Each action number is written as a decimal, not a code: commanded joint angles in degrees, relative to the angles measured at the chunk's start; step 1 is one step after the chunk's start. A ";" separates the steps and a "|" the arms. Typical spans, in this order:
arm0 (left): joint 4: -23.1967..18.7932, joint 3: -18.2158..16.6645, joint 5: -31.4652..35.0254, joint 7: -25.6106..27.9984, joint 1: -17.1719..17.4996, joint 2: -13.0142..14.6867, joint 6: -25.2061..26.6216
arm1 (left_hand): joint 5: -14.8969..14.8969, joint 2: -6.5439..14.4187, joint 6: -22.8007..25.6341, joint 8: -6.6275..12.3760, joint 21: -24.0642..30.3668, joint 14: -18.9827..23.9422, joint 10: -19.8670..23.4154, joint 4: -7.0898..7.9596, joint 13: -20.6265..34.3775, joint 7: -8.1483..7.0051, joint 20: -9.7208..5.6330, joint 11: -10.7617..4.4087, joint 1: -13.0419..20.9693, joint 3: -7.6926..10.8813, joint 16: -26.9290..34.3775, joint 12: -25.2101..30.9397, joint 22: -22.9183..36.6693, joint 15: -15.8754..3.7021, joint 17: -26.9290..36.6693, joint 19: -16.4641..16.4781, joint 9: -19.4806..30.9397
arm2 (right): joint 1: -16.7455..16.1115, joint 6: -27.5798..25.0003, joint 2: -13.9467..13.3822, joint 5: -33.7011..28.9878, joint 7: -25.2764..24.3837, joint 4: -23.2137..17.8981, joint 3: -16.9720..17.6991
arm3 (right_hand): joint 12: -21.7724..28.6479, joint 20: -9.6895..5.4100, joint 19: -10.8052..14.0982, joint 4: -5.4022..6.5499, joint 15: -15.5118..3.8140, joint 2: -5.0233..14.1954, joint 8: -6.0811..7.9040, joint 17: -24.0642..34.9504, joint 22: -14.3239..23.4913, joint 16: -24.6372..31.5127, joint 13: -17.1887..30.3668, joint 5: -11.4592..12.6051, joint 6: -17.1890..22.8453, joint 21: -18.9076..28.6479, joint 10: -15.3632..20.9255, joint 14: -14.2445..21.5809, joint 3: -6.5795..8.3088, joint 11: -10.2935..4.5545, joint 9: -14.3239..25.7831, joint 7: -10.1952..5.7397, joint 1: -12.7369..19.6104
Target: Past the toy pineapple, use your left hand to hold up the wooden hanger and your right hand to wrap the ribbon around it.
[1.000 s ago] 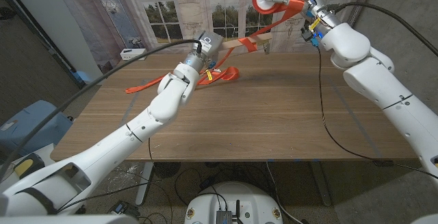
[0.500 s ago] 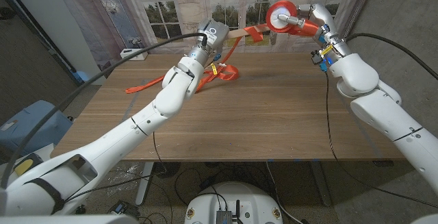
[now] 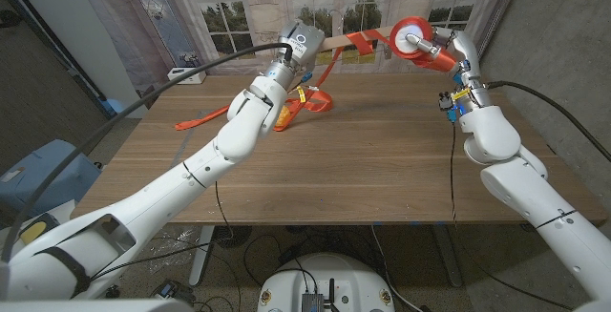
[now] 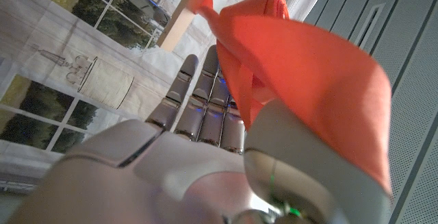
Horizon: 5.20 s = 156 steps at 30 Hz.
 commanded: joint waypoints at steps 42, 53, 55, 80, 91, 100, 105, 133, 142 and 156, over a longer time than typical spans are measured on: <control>4.09 -0.12 -3.51 20.82 -0.13 -1.64 2.15 | 0.15 0.72 8.77 0.08 0.79 8.45 9.96 -1.20 0.54 -8.17 -5.45 -9.77 0.14 3.49 -0.38 -0.38 0.28 -11.90 0.76 -0.21 18.15 | 3.43 -52.78 1.57 -18.32 -19.48 -6.58 -14.30 | 4.75 0.85 0.31 1.78 -7.53 5.08 0.28 0.16 -0.13 0.63 5.13 0.00 7.42 1.58 3.84 2.59 3.78 -2.97 -0.22 -4.02 2.43; 2.72 -0.42 -6.21 21.91 0.16 -1.24 1.20 | 0.03 0.74 8.70 -0.04 0.93 8.55 10.05 -1.29 0.56 -8.11 -5.43 -9.82 0.15 3.59 -0.53 -0.50 0.27 -11.90 0.91 -0.19 18.23 | 9.48 -51.98 0.65 -18.35 -15.43 0.07 -20.29 | 4.79 0.72 -0.16 1.68 -7.85 5.11 0.18 0.22 -0.20 0.11 5.10 0.04 7.30 1.70 3.66 2.02 3.98 -2.72 -0.18 -4.38 2.47; 1.86 -0.76 -7.11 21.65 0.56 -0.91 0.89 | 0.00 0.74 8.65 -0.05 0.96 8.58 9.99 -1.30 0.66 -8.12 -5.42 -9.80 0.13 3.61 -0.56 -0.50 0.27 -11.90 0.94 -0.19 18.32 | 10.85 -52.14 0.88 -18.80 -15.35 1.47 -21.23 | 4.75 0.65 -0.26 1.65 -7.88 5.10 0.19 0.23 -0.21 -0.01 5.15 0.03 7.34 1.71 3.41 1.87 4.02 -2.77 -0.16 -4.39 2.49; -12.10 -8.74 -15.50 12.80 12.23 5.11 -1.44 | -0.22 0.69 8.69 -0.29 1.15 8.68 9.97 -1.41 0.75 -7.94 -5.60 -9.72 0.06 3.74 -0.86 -0.77 0.27 -11.91 1.23 -0.37 18.40 | 30.38 -47.34 6.37 -20.28 -11.24 22.89 -28.28 | 4.78 0.55 -0.94 1.54 -8.14 5.09 -0.03 0.30 -0.35 -0.73 5.00 -0.01 7.20 2.02 3.07 1.84 4.37 -2.85 -0.30 -4.58 2.53; -15.20 -13.35 -22.19 13.56 17.99 6.81 -2.59 | -0.27 0.70 8.80 -0.39 1.24 8.70 9.98 -1.44 0.84 -7.89 -5.52 -9.75 0.05 3.81 -0.98 -0.84 0.26 -11.91 1.35 -0.40 18.36 | 40.57 -43.48 12.31 -22.25 -8.68 34.77 -33.72 | 4.73 0.40 -0.98 1.53 -8.12 5.10 -0.11 0.37 -0.41 -0.98 4.82 0.02 7.16 2.21 3.00 1.83 4.47 -2.65 -0.37 -4.67 2.54; -19.15 -18.76 -28.80 13.75 24.02 8.44 -2.26 | -0.30 0.70 8.90 -0.44 1.34 8.73 10.13 -1.53 0.78 -7.77 -5.46 -9.26 0.09 3.91 -1.10 -0.95 0.26 -11.91 1.46 -0.42 18.45 | 47.97 -39.15 17.96 -22.53 -7.75 45.29 -36.48 | 4.83 0.28 -0.97 1.55 -8.15 5.12 -0.16 0.38 -0.46 -1.30 4.92 0.05 7.17 2.40 2.88 1.71 4.56 -2.82 -0.42 -4.69 2.52; -21.40 -21.41 -32.63 12.47 26.86 9.35 -2.15 | -0.32 0.71 8.78 -0.59 1.41 8.80 10.10 -1.55 0.88 -7.40 -5.34 -9.31 0.10 3.96 -1.16 -0.97 0.26 -11.90 1.52 -0.38 18.41 | 51.65 -36.65 20.78 -22.65 -7.96 50.96 -37.66 | 4.86 0.16 -0.92 1.51 -8.18 5.06 -0.18 0.49 -0.48 -1.31 4.78 0.05 7.19 2.52 3.08 1.84 4.55 -2.93 -0.47 -4.76 2.53; -31.99 -30.64 -52.81 -6.16 30.96 16.27 7.69 | -0.31 0.71 9.10 -0.78 1.73 9.22 10.05 -1.69 1.12 -7.24 -4.86 -8.95 0.18 4.28 -1.41 -1.11 0.23 -11.84 1.75 -0.20 18.62 | 60.37 -34.05 24.46 -23.05 -10.42 58.33 -39.98 | 5.04 -0.22 -1.00 1.60 -8.22 5.04 -0.24 0.69 -0.60 -1.95 4.83 0.08 7.10 3.00 2.92 1.84 4.65 -3.02 -0.46 -4.94 2.38; -33.86 -28.97 -55.84 -11.15 27.37 20.93 14.93 | -0.31 0.70 9.09 -0.80 1.76 9.25 10.14 -1.73 1.18 -7.11 -4.74 -8.85 0.21 4.42 -1.56 -1.15 0.19 -11.83 1.81 -0.22 18.89 | 58.84 -35.44 21.28 -23.97 -9.42 51.63 -39.36 | 5.06 -0.38 -0.71 1.61 -8.26 5.06 -0.23 0.75 -0.61 -2.15 4.80 0.13 7.13 3.28 2.88 1.87 4.69 -2.89 -0.45 -5.05 2.37; -35.45 -24.46 -59.45 -11.09 22.18 26.47 22.72 | -0.38 0.72 9.08 -1.05 1.85 9.24 10.13 -1.83 1.22 -7.12 -4.67 -8.68 0.30 4.67 -1.77 -1.32 0.19 -11.80 1.94 -0.20 18.98 | 54.67 -32.14 15.88 -21.84 -6.38 39.66 -34.39 | 5.12 -0.64 -0.42 1.68 -8.22 5.00 -0.25 0.88 -0.61 -2.47 4.88 0.16 7.10 3.70 2.74 1.82 4.65 -3.10 -0.48 -5.34 2.23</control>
